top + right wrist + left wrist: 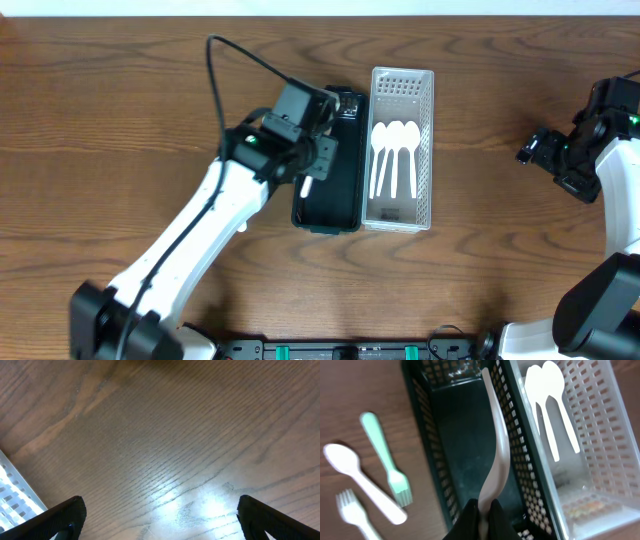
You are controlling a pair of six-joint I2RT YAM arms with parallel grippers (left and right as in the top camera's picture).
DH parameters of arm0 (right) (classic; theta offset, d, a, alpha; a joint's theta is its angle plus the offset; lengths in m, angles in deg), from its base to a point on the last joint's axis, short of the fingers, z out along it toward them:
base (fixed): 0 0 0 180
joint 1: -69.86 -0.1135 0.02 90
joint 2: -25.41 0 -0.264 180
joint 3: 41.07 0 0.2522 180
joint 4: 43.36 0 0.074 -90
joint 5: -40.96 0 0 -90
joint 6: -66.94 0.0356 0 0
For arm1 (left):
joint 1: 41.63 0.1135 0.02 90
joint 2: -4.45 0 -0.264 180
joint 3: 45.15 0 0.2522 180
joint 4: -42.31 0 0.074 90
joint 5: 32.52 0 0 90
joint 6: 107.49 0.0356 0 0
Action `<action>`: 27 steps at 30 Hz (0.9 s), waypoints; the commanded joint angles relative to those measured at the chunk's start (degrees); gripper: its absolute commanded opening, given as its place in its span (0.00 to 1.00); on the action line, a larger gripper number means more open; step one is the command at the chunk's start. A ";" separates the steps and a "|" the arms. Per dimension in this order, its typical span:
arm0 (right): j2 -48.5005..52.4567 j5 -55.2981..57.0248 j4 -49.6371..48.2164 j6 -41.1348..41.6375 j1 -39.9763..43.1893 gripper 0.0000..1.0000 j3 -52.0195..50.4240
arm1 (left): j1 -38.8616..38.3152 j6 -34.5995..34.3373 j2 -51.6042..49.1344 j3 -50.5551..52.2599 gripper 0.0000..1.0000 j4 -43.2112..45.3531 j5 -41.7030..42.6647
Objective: Pack container
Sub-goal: 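Carry the white fork right and drop it into the black tray, then return the left gripper to the cutlery and grasp another white fork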
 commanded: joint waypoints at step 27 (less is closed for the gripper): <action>0.24 -0.24 0.70 -0.20 0.24 0.99 0.00 | 16.57 -9.22 -2.97 1.09 0.44 -12.57 -7.80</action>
